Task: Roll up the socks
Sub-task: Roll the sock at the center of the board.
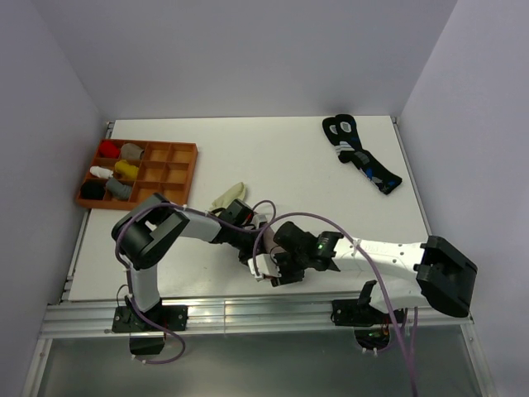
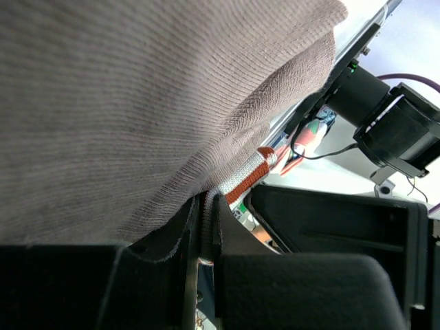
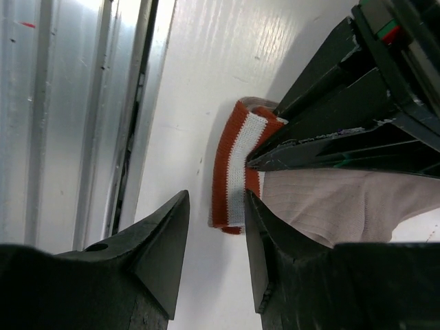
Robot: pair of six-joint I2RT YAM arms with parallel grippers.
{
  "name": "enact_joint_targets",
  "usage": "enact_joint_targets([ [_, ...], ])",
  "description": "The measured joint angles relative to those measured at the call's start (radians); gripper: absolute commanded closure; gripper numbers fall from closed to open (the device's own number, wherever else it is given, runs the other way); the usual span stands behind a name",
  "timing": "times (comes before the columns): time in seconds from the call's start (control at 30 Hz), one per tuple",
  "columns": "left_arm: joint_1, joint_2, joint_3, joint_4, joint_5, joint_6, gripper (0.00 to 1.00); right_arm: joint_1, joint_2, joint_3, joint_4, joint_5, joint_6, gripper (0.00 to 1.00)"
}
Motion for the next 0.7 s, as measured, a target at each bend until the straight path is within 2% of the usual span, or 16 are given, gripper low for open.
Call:
enact_joint_targets([
  [0.3, 0.005, 0.01, 0.006, 0.0, 0.017, 0.015, 1.0, 0.009, 0.064, 0.002, 0.029, 0.049, 0.0, 0.57],
  [0.4, 0.005, 0.01, 0.003, 0.012, 0.019, 0.014, 0.98, 0.009, 0.087, 0.01, 0.042, 0.066, 0.004, 0.65],
  [0.53, 0.01, 0.01, -0.019, 0.058, 0.03, 0.007, 0.9, 0.009, 0.106, 0.021, 0.051, 0.082, 0.016, 0.86],
  [0.7, 0.015, -0.005, -0.077, 0.169, 0.03, -0.031, 0.77, -0.011, 0.137, 0.064, -0.004, 0.057, 0.016, 0.89],
])
